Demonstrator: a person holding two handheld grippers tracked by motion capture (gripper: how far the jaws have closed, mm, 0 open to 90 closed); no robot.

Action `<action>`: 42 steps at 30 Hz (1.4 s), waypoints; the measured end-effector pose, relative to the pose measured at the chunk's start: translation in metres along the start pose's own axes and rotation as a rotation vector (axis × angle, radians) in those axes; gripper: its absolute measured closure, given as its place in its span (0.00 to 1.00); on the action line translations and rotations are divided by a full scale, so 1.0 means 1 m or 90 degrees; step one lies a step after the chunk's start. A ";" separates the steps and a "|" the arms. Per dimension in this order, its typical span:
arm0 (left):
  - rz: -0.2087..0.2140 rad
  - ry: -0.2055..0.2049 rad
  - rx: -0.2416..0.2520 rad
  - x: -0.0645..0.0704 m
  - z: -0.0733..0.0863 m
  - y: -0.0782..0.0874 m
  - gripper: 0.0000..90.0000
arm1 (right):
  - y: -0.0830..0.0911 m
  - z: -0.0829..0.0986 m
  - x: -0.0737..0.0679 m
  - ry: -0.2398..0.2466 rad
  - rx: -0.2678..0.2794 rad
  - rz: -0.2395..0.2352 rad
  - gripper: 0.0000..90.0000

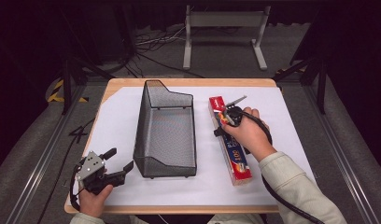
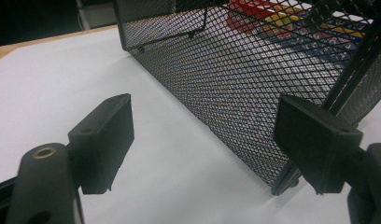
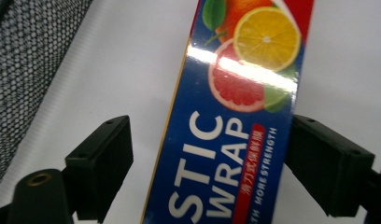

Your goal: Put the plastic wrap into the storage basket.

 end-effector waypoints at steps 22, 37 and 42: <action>-0.006 0.002 -0.001 -0.001 0.001 0.002 0.24 | -0.002 0.009 0.006 -0.092 -0.065 0.005 0.43; -0.008 -0.001 -0.003 0.000 -0.001 -0.002 0.24 | 0.064 -0.006 -0.004 -0.095 -0.003 0.002 0.43; -0.011 0.003 -0.004 -0.001 -0.001 -0.001 0.24 | 0.081 -0.012 -0.009 -0.085 0.010 0.008 0.43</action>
Point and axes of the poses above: each handheld gripper's, and its own axes: y roughly backward along the jaws, z roughly out of its underside, x roughly to its right, the point moved 3 cm from there along -y, roughly forward along the jaws, and after that the axes turned 13 degrees about y, right-handed, at the moved point
